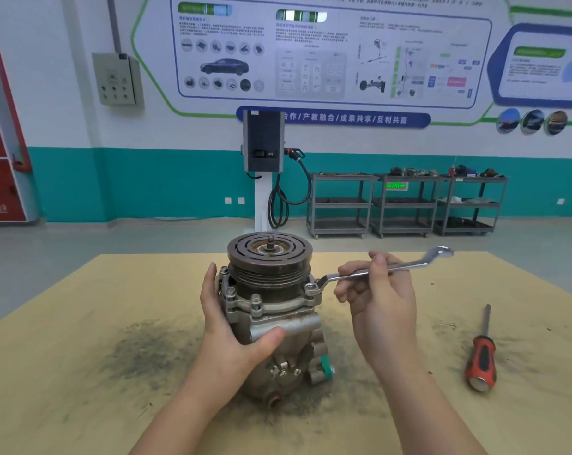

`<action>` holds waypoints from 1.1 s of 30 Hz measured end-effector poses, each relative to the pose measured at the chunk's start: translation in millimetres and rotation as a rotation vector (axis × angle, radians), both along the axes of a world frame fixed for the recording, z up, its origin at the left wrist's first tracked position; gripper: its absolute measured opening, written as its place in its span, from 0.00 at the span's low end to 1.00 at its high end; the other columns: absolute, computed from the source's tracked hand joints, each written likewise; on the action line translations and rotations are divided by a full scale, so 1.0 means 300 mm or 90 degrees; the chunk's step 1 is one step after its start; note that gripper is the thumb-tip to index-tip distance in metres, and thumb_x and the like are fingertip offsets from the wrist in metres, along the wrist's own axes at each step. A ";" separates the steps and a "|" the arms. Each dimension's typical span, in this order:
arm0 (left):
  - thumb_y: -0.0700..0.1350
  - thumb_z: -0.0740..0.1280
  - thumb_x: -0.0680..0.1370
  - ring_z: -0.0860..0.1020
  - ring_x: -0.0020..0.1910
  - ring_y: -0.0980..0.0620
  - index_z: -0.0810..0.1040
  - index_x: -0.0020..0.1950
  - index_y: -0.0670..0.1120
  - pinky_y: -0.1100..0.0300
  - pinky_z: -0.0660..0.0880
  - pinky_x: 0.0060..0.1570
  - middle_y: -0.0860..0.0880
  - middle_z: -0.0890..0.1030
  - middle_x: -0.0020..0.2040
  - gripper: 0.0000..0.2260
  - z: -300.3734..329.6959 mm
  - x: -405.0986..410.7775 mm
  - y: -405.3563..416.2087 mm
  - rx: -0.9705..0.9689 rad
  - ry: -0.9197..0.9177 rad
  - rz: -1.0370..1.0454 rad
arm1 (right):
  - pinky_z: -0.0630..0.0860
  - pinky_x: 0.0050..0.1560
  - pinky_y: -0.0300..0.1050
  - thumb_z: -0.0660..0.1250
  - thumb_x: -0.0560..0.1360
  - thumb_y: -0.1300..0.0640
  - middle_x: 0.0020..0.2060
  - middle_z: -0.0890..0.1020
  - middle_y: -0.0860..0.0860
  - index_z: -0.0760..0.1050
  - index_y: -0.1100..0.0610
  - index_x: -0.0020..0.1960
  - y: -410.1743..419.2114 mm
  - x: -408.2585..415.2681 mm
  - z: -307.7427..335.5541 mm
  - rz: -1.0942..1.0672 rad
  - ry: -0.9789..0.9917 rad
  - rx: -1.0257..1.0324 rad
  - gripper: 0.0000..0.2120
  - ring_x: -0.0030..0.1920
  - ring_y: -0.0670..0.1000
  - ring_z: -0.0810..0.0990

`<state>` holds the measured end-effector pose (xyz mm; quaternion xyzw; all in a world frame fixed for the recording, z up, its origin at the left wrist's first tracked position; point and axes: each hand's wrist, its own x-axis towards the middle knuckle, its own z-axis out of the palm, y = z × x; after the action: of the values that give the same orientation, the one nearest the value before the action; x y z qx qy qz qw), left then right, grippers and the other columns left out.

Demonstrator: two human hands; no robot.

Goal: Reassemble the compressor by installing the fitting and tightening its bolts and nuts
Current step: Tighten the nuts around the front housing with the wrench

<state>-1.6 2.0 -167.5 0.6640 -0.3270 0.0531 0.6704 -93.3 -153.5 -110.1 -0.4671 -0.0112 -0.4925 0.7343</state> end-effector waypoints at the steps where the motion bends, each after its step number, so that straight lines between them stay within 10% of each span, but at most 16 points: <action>1: 0.63 0.76 0.57 0.67 0.67 0.64 0.41 0.59 0.85 0.61 0.61 0.66 0.81 0.58 0.61 0.49 -0.003 0.004 -0.002 0.000 -0.001 0.000 | 0.75 0.31 0.40 0.52 0.84 0.57 0.33 0.81 0.54 0.67 0.54 0.50 0.021 0.005 -0.016 -0.074 -0.038 -0.062 0.07 0.27 0.51 0.78; 5: 0.62 0.78 0.58 0.68 0.62 0.76 0.44 0.63 0.83 0.67 0.64 0.60 0.84 0.63 0.59 0.50 -0.025 0.030 -0.010 0.003 -0.021 0.009 | 0.77 0.37 0.41 0.59 0.82 0.50 0.41 0.80 0.49 0.74 0.47 0.51 0.086 0.017 -0.077 -0.260 -0.156 -0.396 0.06 0.34 0.49 0.80; 11: 0.35 0.79 0.66 0.65 0.75 0.47 0.48 0.62 0.85 0.44 0.63 0.73 0.51 0.63 0.76 0.55 -0.041 0.069 -0.042 -0.001 -0.051 0.049 | 0.76 0.41 0.43 0.73 0.75 0.55 0.41 0.82 0.49 0.81 0.60 0.43 0.140 0.029 -0.082 -0.349 -0.114 -0.702 0.08 0.39 0.51 0.79; 13: 0.46 0.83 0.63 0.62 0.76 0.52 0.53 0.63 0.83 0.46 0.60 0.74 0.55 0.62 0.76 0.50 -0.035 0.063 -0.042 -0.039 -0.026 0.027 | 0.77 0.43 0.43 0.71 0.76 0.54 0.42 0.82 0.51 0.82 0.61 0.44 0.136 0.020 -0.071 -0.350 -0.111 -0.711 0.10 0.40 0.52 0.80; 15: 0.63 0.81 0.56 0.68 0.69 0.66 0.52 0.68 0.77 0.58 0.65 0.68 0.69 0.67 0.70 0.50 -0.036 0.055 -0.033 -0.044 -0.001 -0.004 | 0.77 0.45 0.40 0.65 0.80 0.52 0.43 0.82 0.49 0.79 0.57 0.49 0.124 -0.006 -0.056 -0.311 -0.107 -0.642 0.09 0.42 0.48 0.80; 18: 0.60 0.76 0.56 0.70 0.62 0.74 0.46 0.67 0.80 0.69 0.64 0.58 0.81 0.65 0.61 0.50 -0.045 0.044 -0.015 0.007 -0.025 0.011 | 0.75 0.39 0.34 0.55 0.82 0.48 0.40 0.82 0.48 0.72 0.50 0.53 0.105 -0.036 -0.023 -0.214 -0.101 -0.363 0.09 0.36 0.45 0.79; 23: 0.57 0.76 0.59 0.70 0.63 0.73 0.45 0.62 0.83 0.66 0.64 0.61 0.76 0.64 0.64 0.48 -0.033 0.031 -0.014 0.007 -0.014 0.011 | 0.73 0.30 0.38 0.49 0.84 0.61 0.32 0.81 0.55 0.68 0.55 0.56 0.046 -0.018 0.001 -0.027 -0.050 0.007 0.09 0.27 0.49 0.74; 30: 0.52 0.77 0.62 0.69 0.61 0.75 0.46 0.61 0.84 0.75 0.65 0.54 0.73 0.65 0.65 0.47 -0.031 0.030 -0.012 0.009 -0.018 0.025 | 0.74 0.28 0.39 0.51 0.84 0.60 0.30 0.80 0.55 0.68 0.59 0.53 -0.014 0.007 0.000 0.129 -0.007 0.134 0.08 0.26 0.49 0.75; 33: 0.56 0.77 0.60 0.70 0.62 0.73 0.45 0.60 0.84 0.76 0.66 0.54 0.72 0.64 0.66 0.48 -0.020 0.025 -0.010 0.007 -0.009 0.021 | 0.75 0.31 0.39 0.52 0.84 0.55 0.33 0.80 0.54 0.68 0.55 0.51 0.026 0.011 -0.031 -0.004 -0.055 0.017 0.08 0.28 0.51 0.76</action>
<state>5.8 -1.0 -173.5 0.6728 -0.3210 0.0672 0.6632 -90.1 -145.7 -119.5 -0.4355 -0.0349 -0.5145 0.7378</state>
